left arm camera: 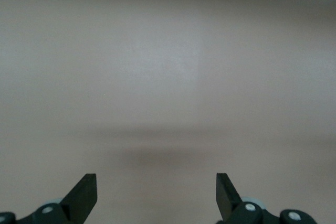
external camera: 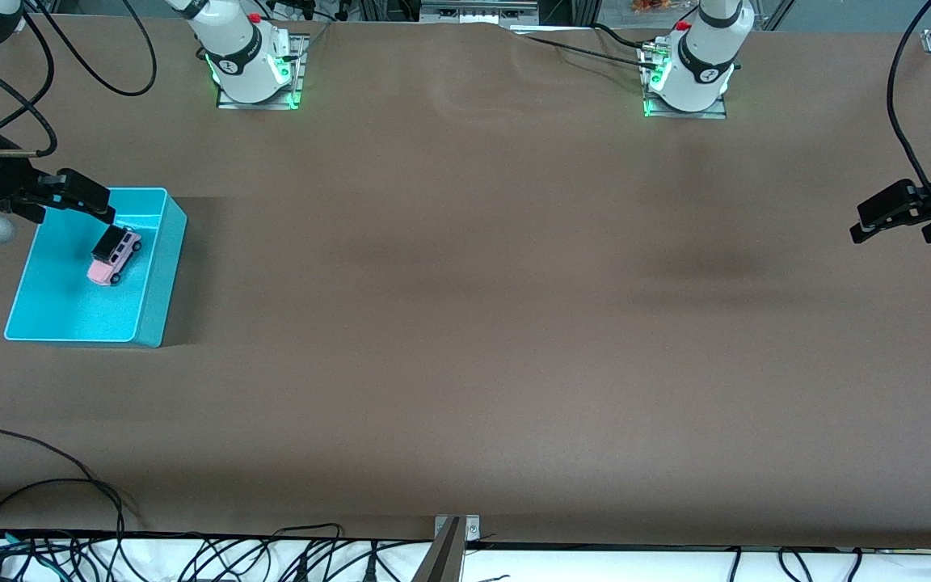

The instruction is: Wind and store pink jeep toy

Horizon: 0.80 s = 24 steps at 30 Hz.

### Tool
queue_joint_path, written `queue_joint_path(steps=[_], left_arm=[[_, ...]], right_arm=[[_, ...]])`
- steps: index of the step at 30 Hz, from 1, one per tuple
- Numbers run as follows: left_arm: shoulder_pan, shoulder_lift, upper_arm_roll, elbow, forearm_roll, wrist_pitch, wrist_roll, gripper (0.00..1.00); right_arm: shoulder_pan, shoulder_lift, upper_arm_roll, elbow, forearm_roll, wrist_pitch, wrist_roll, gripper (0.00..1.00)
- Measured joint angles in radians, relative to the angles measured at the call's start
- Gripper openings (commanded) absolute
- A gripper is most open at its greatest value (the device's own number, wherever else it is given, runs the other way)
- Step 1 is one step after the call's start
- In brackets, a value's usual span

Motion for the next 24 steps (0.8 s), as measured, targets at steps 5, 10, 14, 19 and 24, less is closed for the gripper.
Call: queue_joint_path(steps=[5, 10, 14, 19, 24], left_arm=[[0.000, 0.005, 0.000, -0.005, 0.000, 0.000, 0.000, 1.00], [0.000, 0.015, 0.000, -0.005, -0.002, 0.000, 0.000, 1.00], [0.000, 0.016, -0.001, -0.007, -0.009, -0.001, 0.000, 1.00], [0.000, 0.014, -0.002, -0.007, -0.011, -0.012, 0.000, 1.00], [0.001, 0.013, -0.001, -0.007, -0.012, -0.018, -0.001, 1.00]], right_arm=[[0.000, 0.000, 0.000, 0.000, 0.000, 0.000, 0.000, 1.00], [0.000, 0.000, 0.000, 0.000, 0.000, 0.007, 0.000, 1.00], [0.000, 0.000, 0.000, 0.000, 0.000, 0.018, 0.000, 1.00], [0.000, 0.000, 0.000, 0.000, 0.000, 0.021, 0.000, 1.00], [0.000, 0.000, 0.000, 0.000, 0.000, 0.021, 0.000, 1.00]])
